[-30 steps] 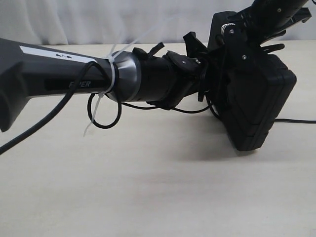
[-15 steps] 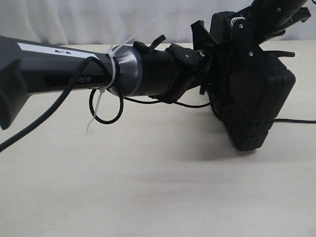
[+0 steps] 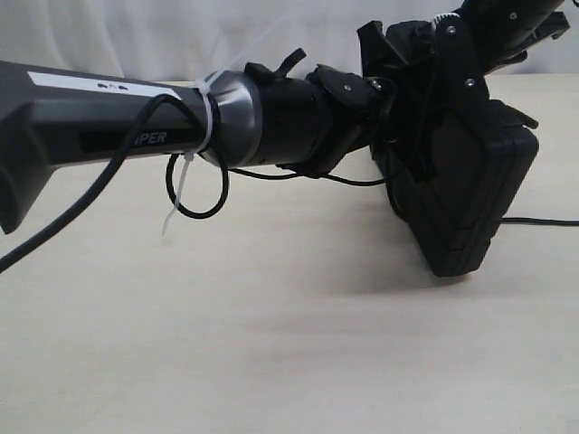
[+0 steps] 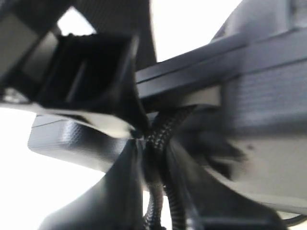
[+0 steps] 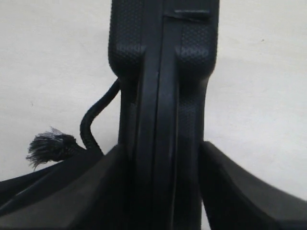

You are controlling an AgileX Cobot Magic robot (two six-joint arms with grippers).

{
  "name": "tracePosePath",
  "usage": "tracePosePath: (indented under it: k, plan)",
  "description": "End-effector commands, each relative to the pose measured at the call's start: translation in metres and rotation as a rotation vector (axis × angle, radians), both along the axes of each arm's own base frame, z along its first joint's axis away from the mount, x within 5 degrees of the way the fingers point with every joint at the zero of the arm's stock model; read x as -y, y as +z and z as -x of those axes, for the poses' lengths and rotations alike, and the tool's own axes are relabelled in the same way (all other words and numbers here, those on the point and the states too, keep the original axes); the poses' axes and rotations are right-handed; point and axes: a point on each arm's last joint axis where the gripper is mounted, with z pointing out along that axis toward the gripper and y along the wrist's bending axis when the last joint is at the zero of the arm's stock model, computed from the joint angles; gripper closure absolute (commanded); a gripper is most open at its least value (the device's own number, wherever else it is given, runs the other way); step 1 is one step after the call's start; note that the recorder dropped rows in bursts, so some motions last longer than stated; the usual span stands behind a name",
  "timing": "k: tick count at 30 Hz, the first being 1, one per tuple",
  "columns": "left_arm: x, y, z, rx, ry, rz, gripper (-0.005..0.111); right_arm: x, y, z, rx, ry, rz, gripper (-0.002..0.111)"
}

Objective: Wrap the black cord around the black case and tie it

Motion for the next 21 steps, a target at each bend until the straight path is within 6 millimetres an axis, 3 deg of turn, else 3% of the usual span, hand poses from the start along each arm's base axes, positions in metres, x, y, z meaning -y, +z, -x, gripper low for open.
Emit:
tracePosePath:
  k: [1, 11, 13, 18, 21]
  plan:
    - [0.004, 0.004, 0.004, -0.002, -0.018, 0.014, 0.107, -0.003, 0.019, 0.006, 0.061, 0.009, -0.042, 0.053]
    - [0.004, 0.004, 0.004, -0.004, -0.017, 0.015, 0.107, 0.015, 0.063, 0.030, 0.197, -0.040, 0.075, 0.055]
    - [0.004, 0.004, 0.004, -0.004, -0.017, 0.015, 0.107, 0.025, 0.069, 0.041, 0.167, -0.106, 0.155, 0.069]
    - [0.004, 0.004, 0.004, -0.004, -0.017, 0.015, 0.107, 0.026, 0.063, 0.064, 0.096, -0.090, 0.136, 0.096]
    - [0.004, 0.004, 0.004, -0.004, -0.017, 0.015, 0.107, 0.025, 0.051, 0.072, 0.115, -0.061, 0.123, 0.104]
